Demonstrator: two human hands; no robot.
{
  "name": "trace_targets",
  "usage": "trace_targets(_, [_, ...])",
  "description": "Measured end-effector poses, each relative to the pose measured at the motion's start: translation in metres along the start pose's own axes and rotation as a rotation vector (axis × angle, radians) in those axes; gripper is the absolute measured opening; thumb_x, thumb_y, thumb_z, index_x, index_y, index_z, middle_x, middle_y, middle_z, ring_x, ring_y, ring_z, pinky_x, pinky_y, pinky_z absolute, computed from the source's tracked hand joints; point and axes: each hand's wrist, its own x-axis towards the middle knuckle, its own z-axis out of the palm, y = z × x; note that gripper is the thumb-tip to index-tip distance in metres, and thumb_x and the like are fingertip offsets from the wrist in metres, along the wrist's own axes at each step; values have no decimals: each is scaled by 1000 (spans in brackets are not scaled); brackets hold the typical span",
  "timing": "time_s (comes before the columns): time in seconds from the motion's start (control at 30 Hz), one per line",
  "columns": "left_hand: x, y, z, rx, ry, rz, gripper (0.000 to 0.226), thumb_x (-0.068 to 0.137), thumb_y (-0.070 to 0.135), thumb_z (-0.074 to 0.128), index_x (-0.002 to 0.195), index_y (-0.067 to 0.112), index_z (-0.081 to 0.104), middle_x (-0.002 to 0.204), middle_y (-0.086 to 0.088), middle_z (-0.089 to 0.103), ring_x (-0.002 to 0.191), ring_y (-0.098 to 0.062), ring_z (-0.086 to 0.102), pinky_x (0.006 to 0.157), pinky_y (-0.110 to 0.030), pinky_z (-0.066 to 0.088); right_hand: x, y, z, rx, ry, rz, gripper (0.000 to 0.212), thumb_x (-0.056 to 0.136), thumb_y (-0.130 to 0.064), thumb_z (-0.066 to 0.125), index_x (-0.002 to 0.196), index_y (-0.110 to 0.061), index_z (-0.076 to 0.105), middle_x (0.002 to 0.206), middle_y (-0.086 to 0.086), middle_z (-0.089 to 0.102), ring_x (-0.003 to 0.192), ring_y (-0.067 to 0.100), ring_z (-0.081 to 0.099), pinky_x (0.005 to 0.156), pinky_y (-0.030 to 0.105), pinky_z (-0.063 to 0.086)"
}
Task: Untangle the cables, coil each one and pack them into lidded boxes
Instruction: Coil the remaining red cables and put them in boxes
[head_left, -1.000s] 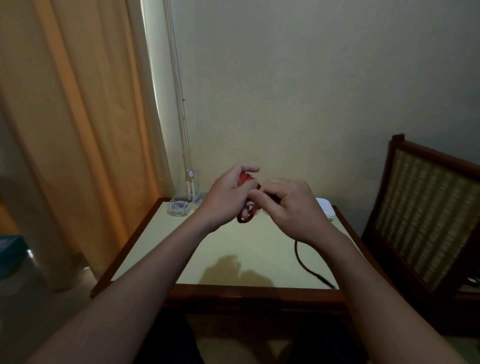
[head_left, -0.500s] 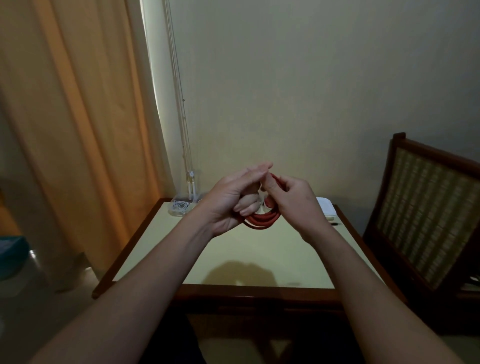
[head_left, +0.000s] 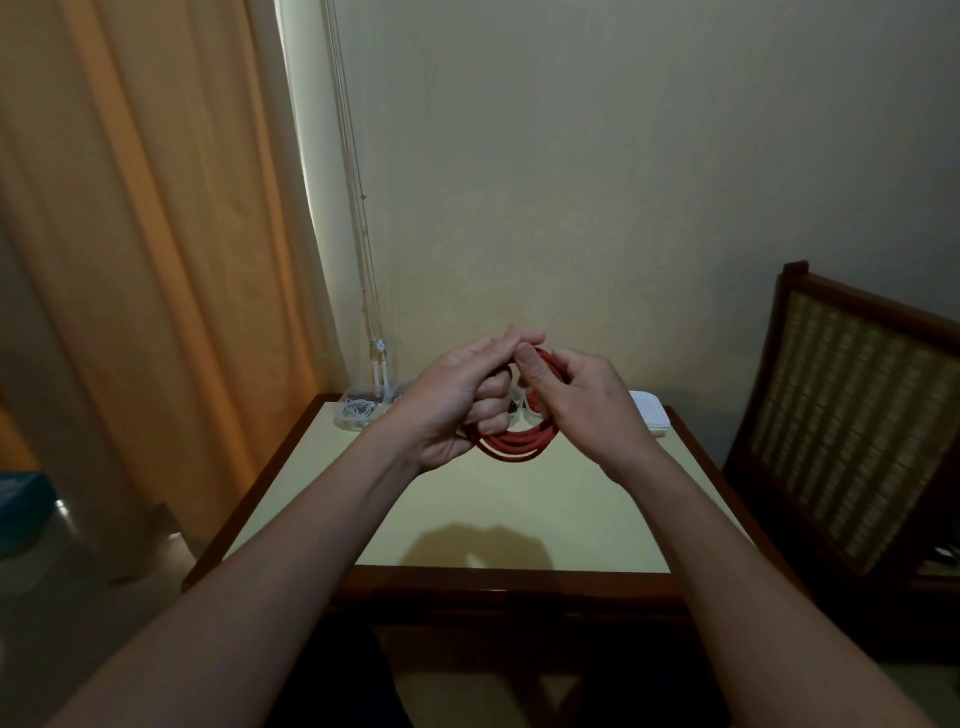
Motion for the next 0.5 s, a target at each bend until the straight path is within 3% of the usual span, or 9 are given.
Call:
trace_targets(0.07, [2,1,-1,-9,45,26,20,103,26,50,104,14,66,46,9,20,32,-2,17,34,-17,17,-1,5,-1,40,1,23,60,92,-64,50,87,-7,67,64,-2,62,59,12,54,60,31,42])
trace_targets(0.2, [4,5,-10,1,138,40,17,102,24,52,102,13,64,47,9,17,32,-2,16,33,-16,17,-3,24,-10,-75,-18,-29,26,106,-30,51,98,-16,72,82,-3,72,77,12,64,73,33,47])
trace_targets(0.3, [5,9,-17,-35,171,39,15,102,23,53,103,13,63,46,9,18,32,-2,16,32,-15,17,-5,37,-17,-230,-61,-20,23,106,-20,51,112,-19,73,87,-9,76,75,5,65,75,29,51])
trace_targets(0.5, [4,8,-16,-91,145,-26,10,99,20,54,100,14,63,43,10,19,29,-1,17,32,-17,12,-7,54,-20,-616,-60,-264,16,96,-22,67,89,-13,78,80,5,70,74,24,65,70,37,46])
